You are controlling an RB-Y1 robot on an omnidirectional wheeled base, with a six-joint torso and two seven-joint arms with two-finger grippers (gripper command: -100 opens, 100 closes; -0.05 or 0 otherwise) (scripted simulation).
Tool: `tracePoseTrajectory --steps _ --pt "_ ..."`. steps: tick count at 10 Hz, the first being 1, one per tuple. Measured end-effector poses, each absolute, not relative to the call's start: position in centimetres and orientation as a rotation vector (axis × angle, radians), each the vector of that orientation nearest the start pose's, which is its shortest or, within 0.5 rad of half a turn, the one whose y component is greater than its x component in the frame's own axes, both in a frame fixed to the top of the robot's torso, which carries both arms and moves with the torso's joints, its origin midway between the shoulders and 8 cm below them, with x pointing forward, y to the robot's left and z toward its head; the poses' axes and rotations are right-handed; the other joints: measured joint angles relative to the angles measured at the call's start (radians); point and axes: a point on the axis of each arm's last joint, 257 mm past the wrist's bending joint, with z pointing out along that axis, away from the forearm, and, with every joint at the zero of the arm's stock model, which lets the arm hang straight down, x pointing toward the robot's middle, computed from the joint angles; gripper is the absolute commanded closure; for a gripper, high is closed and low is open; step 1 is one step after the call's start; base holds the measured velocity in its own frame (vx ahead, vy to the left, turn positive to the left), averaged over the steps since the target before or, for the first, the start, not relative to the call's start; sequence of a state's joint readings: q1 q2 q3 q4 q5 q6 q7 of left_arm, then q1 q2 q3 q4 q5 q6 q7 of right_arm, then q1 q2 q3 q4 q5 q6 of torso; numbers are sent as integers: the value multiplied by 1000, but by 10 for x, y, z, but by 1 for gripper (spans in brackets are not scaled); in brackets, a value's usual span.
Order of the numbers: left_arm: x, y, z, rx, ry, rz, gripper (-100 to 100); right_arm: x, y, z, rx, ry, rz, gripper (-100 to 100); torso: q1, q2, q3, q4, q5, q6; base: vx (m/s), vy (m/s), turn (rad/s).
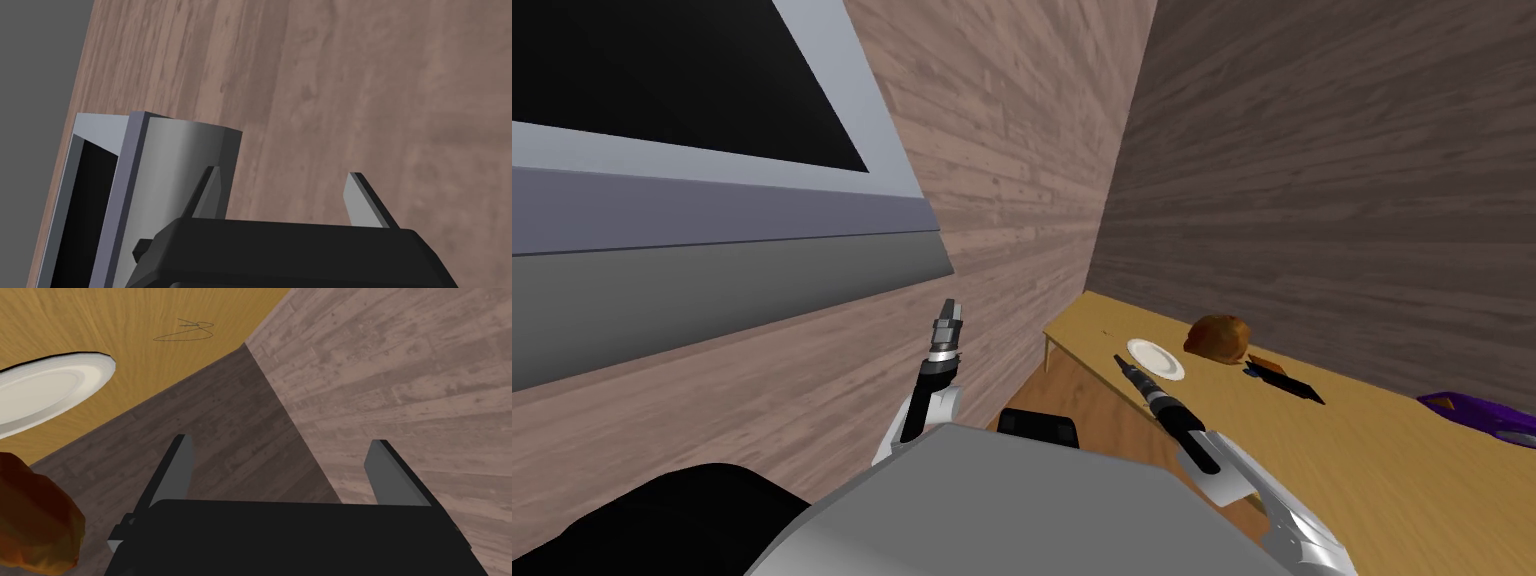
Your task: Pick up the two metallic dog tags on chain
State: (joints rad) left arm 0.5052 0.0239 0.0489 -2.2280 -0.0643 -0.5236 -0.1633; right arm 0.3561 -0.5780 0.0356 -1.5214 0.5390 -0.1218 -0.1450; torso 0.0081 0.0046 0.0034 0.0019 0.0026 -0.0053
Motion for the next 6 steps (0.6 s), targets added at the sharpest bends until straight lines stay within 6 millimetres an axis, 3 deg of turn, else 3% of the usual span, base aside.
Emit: tracePoseTrajectory --steps 2,6 --pt "348 288 4 -553 727 -1054 0 394 -430 -371 569 1893 332 -100 0 -1 0 0 0 0 -5 -12 40" --pt "348 288 4 -553 727 -1054 0 375 -462 -402 525 1991 191 -100 0 -1 -1 0 0 -1 -1 -13 232"
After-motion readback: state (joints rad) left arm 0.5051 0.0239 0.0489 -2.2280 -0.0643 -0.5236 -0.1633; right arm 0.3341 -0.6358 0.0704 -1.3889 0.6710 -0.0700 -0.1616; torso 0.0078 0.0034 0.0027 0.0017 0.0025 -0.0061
